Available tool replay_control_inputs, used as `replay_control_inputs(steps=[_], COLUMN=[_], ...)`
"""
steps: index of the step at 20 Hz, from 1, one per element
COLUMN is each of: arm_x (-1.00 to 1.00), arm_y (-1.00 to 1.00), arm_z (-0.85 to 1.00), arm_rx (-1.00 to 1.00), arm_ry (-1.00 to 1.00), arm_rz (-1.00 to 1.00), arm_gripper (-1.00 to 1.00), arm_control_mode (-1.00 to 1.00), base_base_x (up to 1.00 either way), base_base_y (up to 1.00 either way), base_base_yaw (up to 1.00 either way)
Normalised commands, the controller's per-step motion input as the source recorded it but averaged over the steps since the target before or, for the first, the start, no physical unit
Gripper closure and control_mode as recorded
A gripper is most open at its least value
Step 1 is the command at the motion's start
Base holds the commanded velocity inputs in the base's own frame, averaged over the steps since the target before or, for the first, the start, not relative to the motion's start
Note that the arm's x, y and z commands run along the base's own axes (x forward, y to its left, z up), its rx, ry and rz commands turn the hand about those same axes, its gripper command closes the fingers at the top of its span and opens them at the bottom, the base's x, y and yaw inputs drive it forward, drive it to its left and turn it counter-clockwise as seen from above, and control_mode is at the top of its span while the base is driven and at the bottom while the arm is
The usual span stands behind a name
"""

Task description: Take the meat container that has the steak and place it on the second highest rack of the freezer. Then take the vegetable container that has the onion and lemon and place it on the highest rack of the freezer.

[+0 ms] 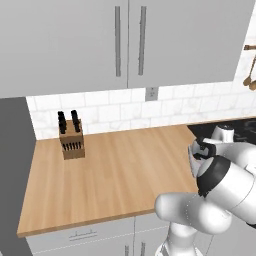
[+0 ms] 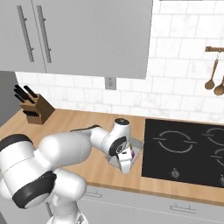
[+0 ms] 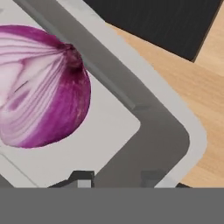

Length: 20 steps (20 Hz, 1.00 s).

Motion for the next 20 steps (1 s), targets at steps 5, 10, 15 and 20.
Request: replay_control_inputs(steps=[5,10,15,20], arm_x=[0.0,-0.16,-0.26,-0.1], arm_y=[0.0,-0.04,-0.02,0.04], arm_z=[0.0,0.13,0.71,0.68], arm_rx=[0.0,0.0,0.01,0.01], arm_ry=[0.0,0.0,-0.01,-0.02], arm_rz=[0.0,0.0,0.01,0.0], arm_gripper=[1.0,1.0,1.0,1.0], arm_control_mode=[-1.0,-1.0,-1.0,-1.0], base_base_x=[0.0,0.0,0.0,0.0], base_base_y=[0.0,0.0,0.0,0.0], base_base_yaw=[0.0,0.0,0.0,0.0])
